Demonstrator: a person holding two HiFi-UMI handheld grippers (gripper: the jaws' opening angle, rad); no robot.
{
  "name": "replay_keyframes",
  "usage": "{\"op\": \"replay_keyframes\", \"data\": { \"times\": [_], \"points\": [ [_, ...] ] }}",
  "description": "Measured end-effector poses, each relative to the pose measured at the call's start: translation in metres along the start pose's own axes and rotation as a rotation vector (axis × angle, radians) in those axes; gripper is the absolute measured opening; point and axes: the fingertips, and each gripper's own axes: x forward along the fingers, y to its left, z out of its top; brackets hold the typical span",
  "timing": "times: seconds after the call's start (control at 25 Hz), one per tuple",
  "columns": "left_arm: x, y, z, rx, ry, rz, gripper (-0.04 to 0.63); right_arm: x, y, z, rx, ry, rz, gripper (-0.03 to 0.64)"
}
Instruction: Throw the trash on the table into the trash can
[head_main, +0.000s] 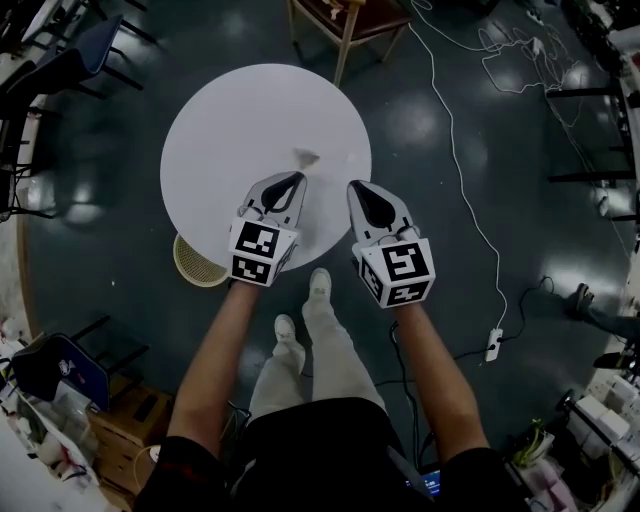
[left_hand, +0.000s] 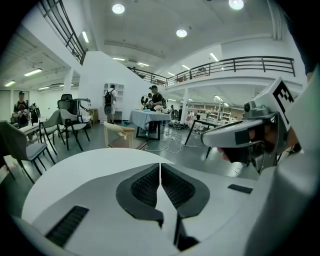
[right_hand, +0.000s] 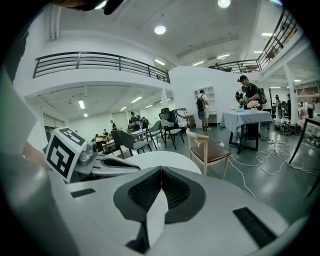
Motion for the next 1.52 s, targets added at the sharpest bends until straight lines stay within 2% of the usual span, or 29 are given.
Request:
{"op": "replay_keyframes", "data": {
  "times": [0.24, 0.48, 0.64, 0.76, 0.92, 1.0, 1.2, 1.32, 1.52],
  "points": [
    [0.029, 0.016, -0.015, -0.023, 0.026, 0.019, 0.019, 0.014, -0.005, -0.019, 0.016, 0.021, 0.003, 0.017],
    [0.054, 0.037, -0.026, -0.036, 0.053, 0.057, 0.146, 0.022, -0.008, -0.032, 0.044, 0.031, -0.005, 0.017],
    [0.075, 0.049, -0.039, -0.009, 0.088, 0.079, 0.187, 0.028, -0.016, -0.040, 0.056, 0.040, -0.016, 0.017],
    [0.085, 0.049, -0.046, 0.023, 0.106, 0.079, 0.187, 0.028, -0.020, -0.047, 0.059, 0.051, -0.018, 0.017],
    [0.092, 0.048, -0.053, 0.027, 0.128, 0.085, 0.184, 0.028, -0.026, -0.053, 0.063, 0.060, -0.023, 0.017],
    [0.092, 0.049, -0.055, 0.032, 0.135, 0.087, 0.160, 0.030, -0.025, -0.055, 0.062, 0.062, -0.023, 0.017],
    [0.087, 0.052, -0.057, 0.072, 0.144, 0.097, 0.043, 0.033, -0.022, -0.055, 0.069, 0.065, -0.020, 0.017],
    [0.082, 0.051, -0.054, 0.085, 0.134, 0.092, 0.028, 0.034, -0.019, -0.052, 0.067, 0.063, -0.018, 0.017],
    [0.068, 0.050, -0.045, 0.059, 0.119, 0.095, 0.021, 0.035, -0.013, -0.043, 0.061, 0.059, -0.008, 0.017]
  ]
}}
